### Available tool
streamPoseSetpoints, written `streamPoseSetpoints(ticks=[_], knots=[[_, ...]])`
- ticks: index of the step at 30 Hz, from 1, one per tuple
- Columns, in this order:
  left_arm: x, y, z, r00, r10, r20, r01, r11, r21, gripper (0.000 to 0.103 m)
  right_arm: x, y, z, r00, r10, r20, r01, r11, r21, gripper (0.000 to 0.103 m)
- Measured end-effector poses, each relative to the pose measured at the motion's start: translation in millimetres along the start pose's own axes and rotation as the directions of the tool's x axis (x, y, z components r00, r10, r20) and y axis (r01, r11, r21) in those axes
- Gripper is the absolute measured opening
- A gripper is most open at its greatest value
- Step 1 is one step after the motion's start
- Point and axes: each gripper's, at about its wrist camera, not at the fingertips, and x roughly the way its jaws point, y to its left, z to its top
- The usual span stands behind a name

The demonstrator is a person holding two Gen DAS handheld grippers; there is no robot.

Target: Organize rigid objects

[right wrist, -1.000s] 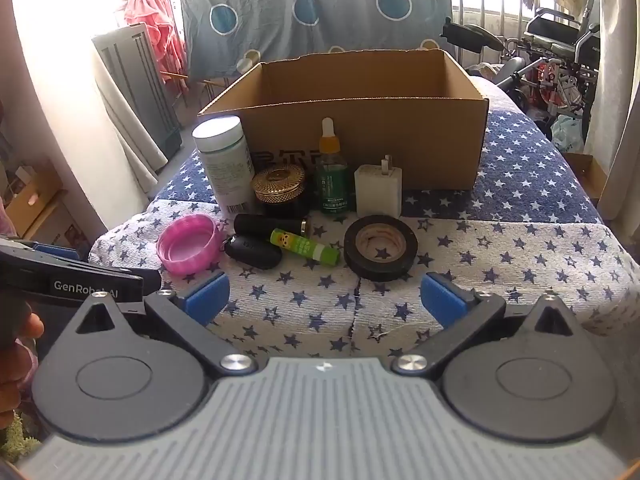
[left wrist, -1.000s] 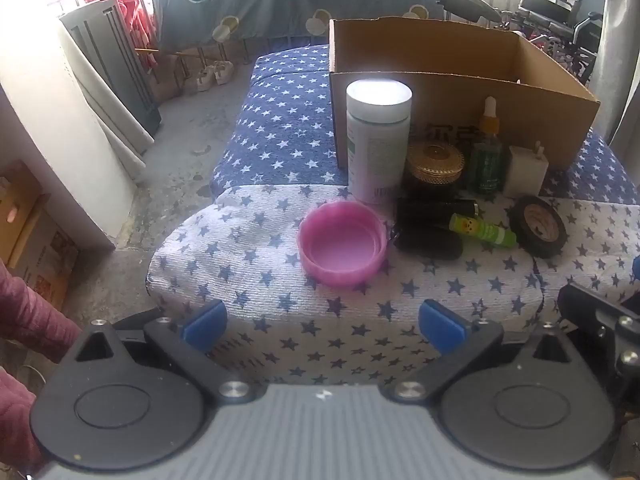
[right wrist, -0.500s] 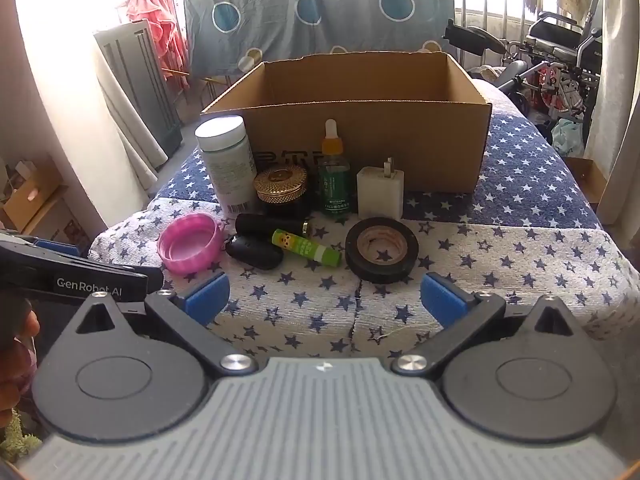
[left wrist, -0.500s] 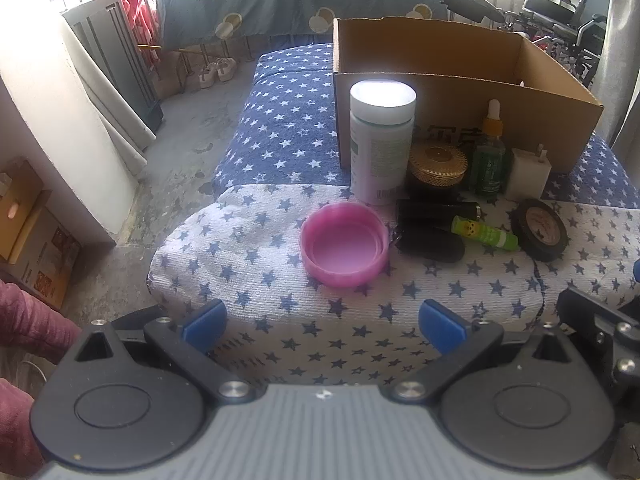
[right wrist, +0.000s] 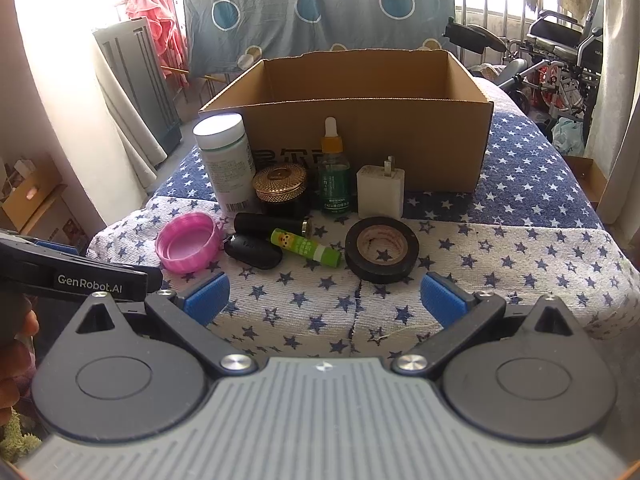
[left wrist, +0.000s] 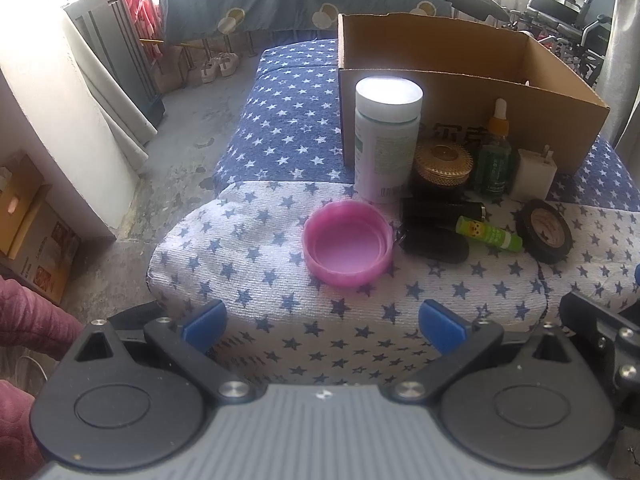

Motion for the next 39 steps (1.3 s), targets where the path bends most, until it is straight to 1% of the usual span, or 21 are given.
streamPoseSetpoints(ticks=[39], knots=[[0.9,3.6,2.8,1.000,0.022,-0.003,-0.022,1.000,-0.003,0.103,-0.3,2.5,3.3,0.999,-0.026,0.021,0.026,1.000,-0.013,0.102]])
